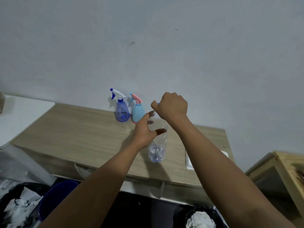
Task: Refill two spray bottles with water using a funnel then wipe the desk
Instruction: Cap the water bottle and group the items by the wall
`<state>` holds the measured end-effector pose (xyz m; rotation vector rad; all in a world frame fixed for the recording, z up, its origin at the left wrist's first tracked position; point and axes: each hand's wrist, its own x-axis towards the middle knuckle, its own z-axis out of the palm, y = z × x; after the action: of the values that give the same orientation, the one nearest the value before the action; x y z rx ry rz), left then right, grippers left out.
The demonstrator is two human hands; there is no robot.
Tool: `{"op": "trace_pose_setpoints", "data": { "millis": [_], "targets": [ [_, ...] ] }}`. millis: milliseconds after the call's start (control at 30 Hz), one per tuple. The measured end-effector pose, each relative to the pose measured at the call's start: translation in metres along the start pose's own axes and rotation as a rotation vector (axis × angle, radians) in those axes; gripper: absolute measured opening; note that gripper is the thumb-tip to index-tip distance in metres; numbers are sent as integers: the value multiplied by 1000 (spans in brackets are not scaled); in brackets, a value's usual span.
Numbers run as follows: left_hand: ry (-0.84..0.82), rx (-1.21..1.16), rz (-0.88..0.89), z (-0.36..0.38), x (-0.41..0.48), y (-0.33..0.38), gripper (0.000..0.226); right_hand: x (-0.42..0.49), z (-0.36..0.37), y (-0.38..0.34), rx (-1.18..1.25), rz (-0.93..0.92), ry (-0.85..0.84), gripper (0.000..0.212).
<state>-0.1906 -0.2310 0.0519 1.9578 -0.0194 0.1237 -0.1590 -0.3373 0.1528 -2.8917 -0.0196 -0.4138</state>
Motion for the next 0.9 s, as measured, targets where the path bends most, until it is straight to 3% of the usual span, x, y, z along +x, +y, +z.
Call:
{"op": "trace_pose_setpoints", "data": {
  "millis": [133, 233, 367, 467, 767, 900],
  "targets": [
    [-12, 2, -7, -2, 0, 0, 87, -1, 4, 3, 15, 25, -38, 58],
    [-23, 10, 10, -3, 1, -2, 90, -11, 15, 18, 184, 32, -46, 70],
    [-26, 0, 32, -4, 2, -6, 90, -17, 24, 31, 706, -26, -70, 45],
    [-35, 1, 49, -4, 2, -8, 90, -21, 31, 33, 883, -39, -78, 34],
    [-15, 69, 64, -2, 5, -13, 91, -25, 52, 7, 834, 211, 197, 36],
    [-35, 29, 85, -5, 9, -19, 90, -27, 54, 0, 851, 232, 266, 39]
  ]
}}
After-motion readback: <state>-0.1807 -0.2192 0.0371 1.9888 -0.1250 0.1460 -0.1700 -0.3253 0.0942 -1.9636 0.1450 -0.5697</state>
